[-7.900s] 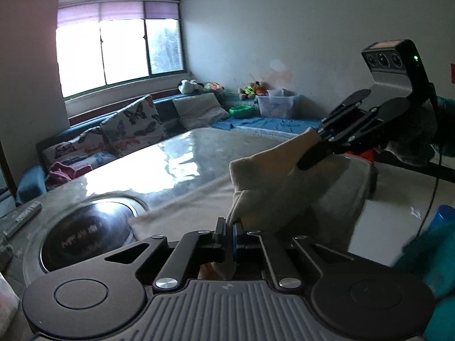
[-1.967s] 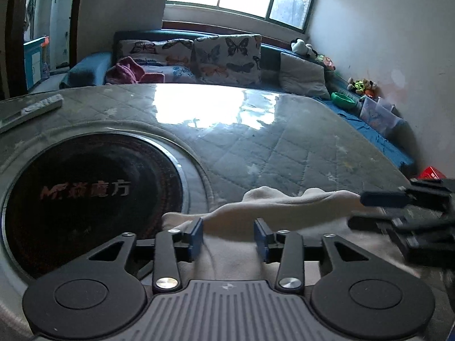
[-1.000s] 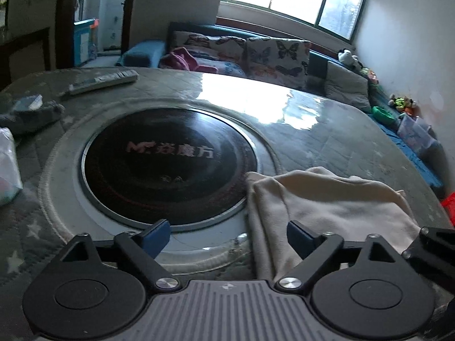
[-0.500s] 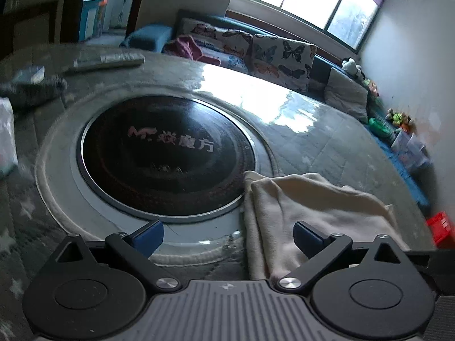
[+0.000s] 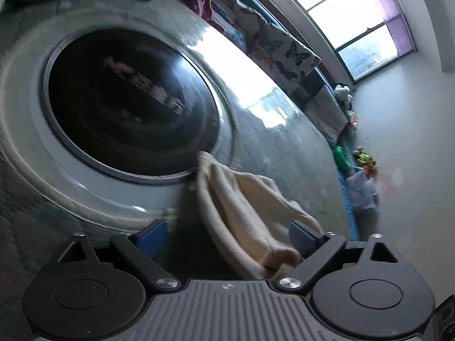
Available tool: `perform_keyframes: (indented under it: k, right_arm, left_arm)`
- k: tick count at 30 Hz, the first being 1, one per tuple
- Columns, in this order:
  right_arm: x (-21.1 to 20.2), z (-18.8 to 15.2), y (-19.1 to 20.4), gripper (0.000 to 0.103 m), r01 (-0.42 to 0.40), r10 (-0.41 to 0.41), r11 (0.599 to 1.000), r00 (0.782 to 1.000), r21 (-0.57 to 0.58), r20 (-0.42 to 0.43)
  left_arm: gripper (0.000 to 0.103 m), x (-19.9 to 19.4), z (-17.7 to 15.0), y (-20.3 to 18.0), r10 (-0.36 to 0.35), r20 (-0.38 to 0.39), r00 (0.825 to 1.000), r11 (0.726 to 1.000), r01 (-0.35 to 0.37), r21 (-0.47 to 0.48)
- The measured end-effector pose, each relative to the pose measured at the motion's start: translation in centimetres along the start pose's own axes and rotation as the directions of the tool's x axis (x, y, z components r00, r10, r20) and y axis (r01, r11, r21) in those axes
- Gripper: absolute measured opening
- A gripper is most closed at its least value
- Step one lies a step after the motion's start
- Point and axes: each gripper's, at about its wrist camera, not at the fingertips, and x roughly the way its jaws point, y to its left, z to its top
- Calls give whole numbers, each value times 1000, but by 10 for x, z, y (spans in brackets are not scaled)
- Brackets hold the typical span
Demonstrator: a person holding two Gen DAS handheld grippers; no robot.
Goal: Fold clothes
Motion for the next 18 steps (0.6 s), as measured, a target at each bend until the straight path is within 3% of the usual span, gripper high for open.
perform_keyframes:
  k: [2, 5, 7, 9, 14, 18]
  right_arm:
    - [-4, -1, 0, 7, -4, 4, 1000, 1000, 2, 5]
    - [-7, -6, 1, 7, -15, 15, 1000, 1000, 9, 5]
    - [-7, -10, 3, 7, -26, 26, 1000, 1000, 6, -6]
    - [-8, -15, 4, 8, -36, 36, 999, 999, 3, -17]
    - [-31, -26, -12, 12, 3, -4, 997, 1000, 73, 6]
    - [-51, -34, -50, 14, 131, -135, 980, 991, 147, 12]
  left_arm:
    - [74, 7, -1, 0, -30, -21, 999, 999, 29, -36]
    - [53, 15, -3, 6, -59, -42, 997, 994, 55, -90]
    - [31, 19, -5, 10, -64, -52, 997, 992, 58, -113]
    - [24, 20, -4, 13, -57, -53, 997, 993, 51, -108]
    - [18, 18, 0, 16, -48, -60, 997, 996, 44, -73]
    - [18, 16, -2, 9, -24, -54, 998, 1000, 23, -13]
